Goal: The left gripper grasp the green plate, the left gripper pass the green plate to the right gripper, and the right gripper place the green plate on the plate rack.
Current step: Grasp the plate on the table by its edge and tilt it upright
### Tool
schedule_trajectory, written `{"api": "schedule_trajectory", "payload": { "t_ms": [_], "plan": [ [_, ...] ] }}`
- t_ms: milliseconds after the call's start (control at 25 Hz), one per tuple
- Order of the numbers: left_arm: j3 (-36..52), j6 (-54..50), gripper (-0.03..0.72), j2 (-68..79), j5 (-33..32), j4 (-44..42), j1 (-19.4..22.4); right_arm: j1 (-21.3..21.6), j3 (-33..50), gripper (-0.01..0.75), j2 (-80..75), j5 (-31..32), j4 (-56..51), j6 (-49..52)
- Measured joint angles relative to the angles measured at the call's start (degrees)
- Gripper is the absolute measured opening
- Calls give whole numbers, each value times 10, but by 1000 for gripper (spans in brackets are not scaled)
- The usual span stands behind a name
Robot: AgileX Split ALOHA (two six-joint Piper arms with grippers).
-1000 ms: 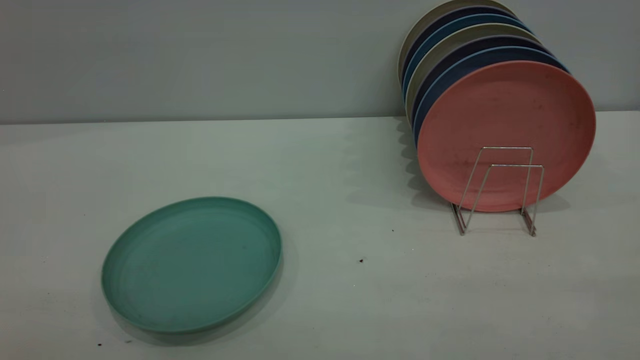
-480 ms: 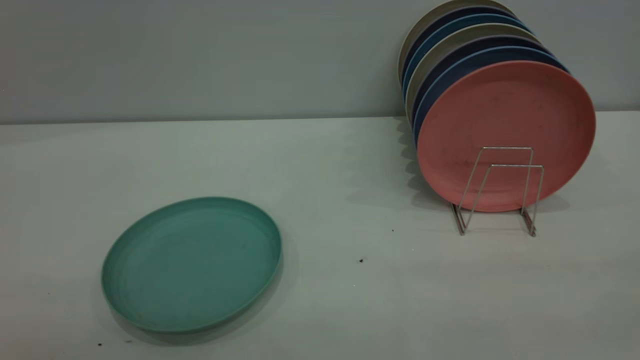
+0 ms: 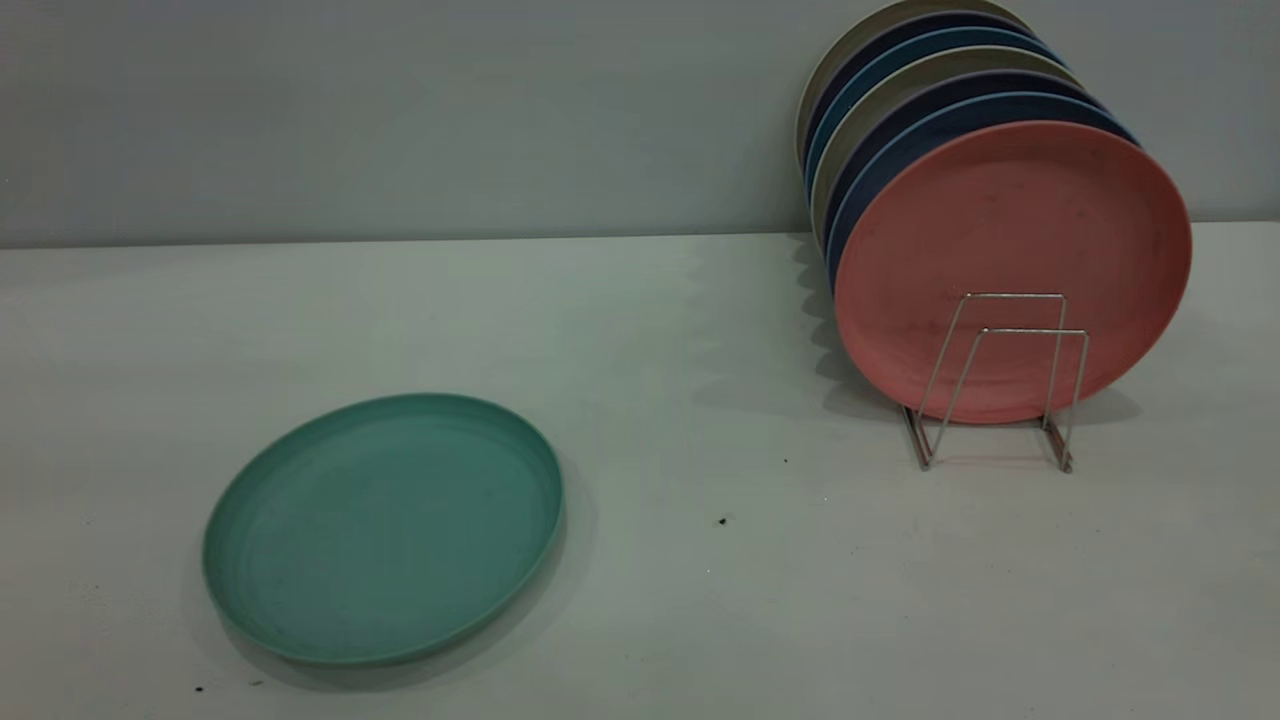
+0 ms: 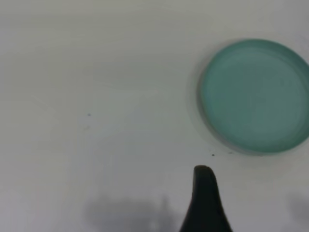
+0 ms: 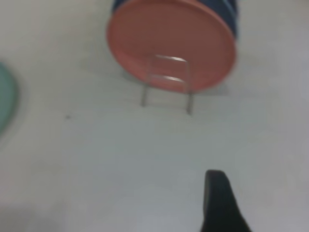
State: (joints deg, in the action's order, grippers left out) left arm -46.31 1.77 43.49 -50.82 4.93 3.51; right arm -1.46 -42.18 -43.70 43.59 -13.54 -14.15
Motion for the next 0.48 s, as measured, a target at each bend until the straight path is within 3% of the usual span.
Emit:
{"api": "schedule_trajectory", "payload": {
  "t_ms": [280, 480],
  "plan": [
    [-50, -18, 581, 143, 82, 7, 0, -5, -30, 459, -162, -47, -212, -212],
    [-50, 2, 581, 199, 124, 30, 0, -101, -60, 459, -261, -79, -294, -297]
  ]
}}
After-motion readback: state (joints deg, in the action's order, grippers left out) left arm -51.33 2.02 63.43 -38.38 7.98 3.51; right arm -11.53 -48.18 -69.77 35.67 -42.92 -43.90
